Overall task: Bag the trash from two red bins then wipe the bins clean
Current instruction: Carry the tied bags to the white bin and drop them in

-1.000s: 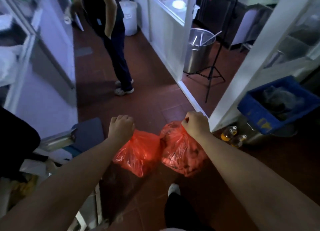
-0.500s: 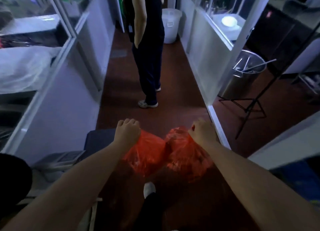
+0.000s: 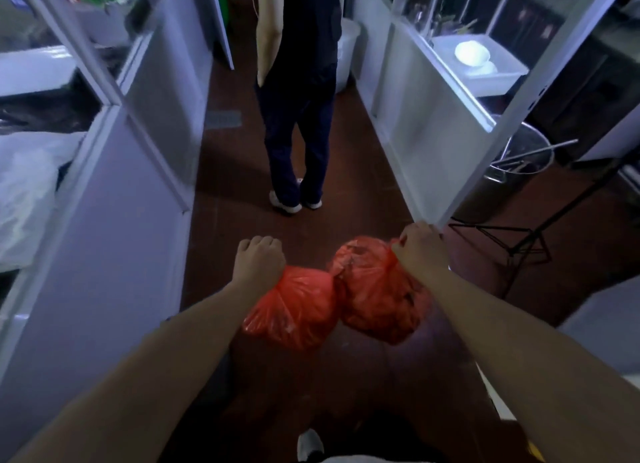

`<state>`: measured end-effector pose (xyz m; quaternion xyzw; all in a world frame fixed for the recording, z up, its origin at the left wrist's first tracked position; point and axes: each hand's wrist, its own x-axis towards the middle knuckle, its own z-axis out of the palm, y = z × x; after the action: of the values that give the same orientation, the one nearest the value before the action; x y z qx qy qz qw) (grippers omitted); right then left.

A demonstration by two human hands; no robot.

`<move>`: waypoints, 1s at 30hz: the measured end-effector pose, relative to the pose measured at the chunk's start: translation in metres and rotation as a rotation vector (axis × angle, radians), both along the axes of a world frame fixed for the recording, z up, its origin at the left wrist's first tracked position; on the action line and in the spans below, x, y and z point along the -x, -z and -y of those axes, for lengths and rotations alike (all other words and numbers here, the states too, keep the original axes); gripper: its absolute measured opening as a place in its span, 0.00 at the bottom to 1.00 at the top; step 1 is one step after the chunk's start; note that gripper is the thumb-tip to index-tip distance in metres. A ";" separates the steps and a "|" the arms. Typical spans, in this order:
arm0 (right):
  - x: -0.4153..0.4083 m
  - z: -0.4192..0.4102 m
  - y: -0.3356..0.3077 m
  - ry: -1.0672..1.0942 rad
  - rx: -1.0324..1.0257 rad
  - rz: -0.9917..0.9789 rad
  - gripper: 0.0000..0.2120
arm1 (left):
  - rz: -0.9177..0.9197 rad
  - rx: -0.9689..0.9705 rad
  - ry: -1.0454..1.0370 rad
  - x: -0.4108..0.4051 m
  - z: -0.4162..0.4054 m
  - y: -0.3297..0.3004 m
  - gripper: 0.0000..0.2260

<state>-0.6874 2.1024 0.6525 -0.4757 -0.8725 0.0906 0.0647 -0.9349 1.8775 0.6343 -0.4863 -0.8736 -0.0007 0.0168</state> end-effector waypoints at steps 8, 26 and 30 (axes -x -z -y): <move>0.127 -0.130 0.009 0.035 -0.031 -0.055 0.07 | -0.060 0.018 -0.009 0.124 -0.133 0.006 0.10; 0.446 -0.403 0.037 -0.090 0.105 0.021 0.07 | -0.012 0.023 -0.100 0.430 -0.383 0.020 0.09; 0.516 -0.444 0.044 -0.075 0.098 0.092 0.10 | 0.038 0.052 -0.070 0.502 -0.427 0.028 0.10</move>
<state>-1.2029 2.5466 0.6085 -0.4488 -0.8864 0.1139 -0.0021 -1.4365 2.3043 0.6068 -0.4555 -0.8901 0.0132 -0.0122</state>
